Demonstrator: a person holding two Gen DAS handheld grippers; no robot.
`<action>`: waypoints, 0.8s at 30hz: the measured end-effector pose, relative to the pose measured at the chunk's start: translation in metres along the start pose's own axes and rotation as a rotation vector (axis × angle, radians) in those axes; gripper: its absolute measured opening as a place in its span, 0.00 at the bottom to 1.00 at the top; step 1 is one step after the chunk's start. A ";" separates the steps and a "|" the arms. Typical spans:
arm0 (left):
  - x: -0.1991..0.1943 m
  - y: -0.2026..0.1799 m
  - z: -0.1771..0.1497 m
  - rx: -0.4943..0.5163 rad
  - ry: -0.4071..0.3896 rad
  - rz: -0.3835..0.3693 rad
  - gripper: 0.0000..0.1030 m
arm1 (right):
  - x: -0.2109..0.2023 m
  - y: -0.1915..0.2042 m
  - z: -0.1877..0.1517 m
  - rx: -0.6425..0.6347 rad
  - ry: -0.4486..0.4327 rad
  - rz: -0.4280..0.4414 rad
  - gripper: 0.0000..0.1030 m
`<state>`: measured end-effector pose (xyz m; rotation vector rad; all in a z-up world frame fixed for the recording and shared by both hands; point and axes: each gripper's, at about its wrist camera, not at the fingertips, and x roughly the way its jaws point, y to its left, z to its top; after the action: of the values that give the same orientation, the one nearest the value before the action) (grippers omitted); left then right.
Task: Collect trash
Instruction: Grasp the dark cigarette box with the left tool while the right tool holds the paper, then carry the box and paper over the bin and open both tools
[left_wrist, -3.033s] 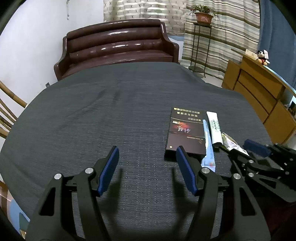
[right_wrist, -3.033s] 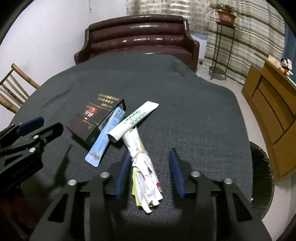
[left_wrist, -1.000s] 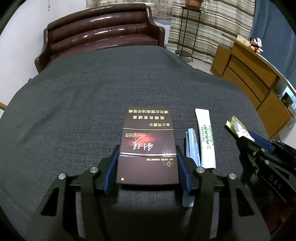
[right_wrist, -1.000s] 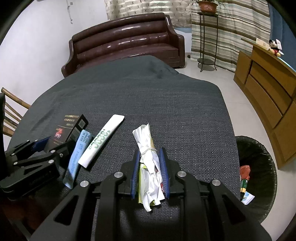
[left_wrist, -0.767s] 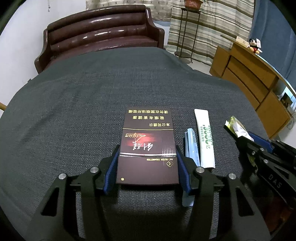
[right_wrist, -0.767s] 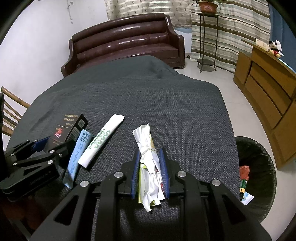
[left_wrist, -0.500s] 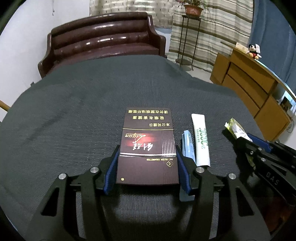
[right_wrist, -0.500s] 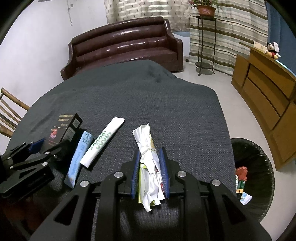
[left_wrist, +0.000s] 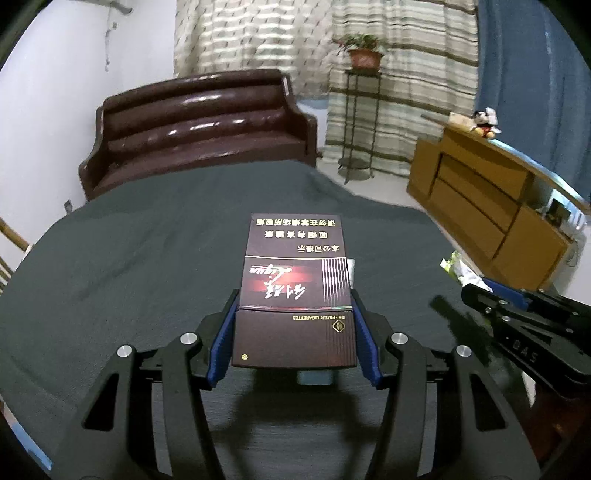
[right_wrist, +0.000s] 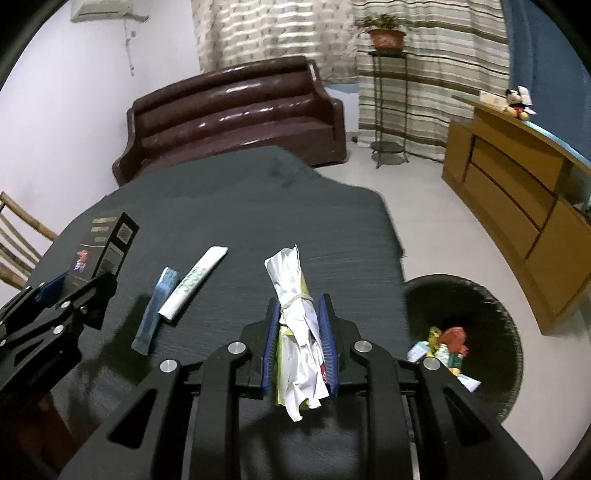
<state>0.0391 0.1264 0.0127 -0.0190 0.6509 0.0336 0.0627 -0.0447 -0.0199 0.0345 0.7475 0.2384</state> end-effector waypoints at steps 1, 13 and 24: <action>-0.001 -0.005 0.001 0.005 -0.005 -0.009 0.52 | -0.004 -0.005 0.000 0.007 -0.009 -0.007 0.22; 0.001 -0.090 0.004 0.094 -0.026 -0.153 0.52 | -0.036 -0.076 -0.004 0.069 -0.073 -0.137 0.22; 0.016 -0.160 0.004 0.162 -0.043 -0.240 0.52 | -0.041 -0.135 -0.001 0.162 -0.099 -0.231 0.22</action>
<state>0.0607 -0.0334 0.0072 0.0597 0.6035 -0.2497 0.0603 -0.1850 -0.0090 0.1122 0.6647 -0.0437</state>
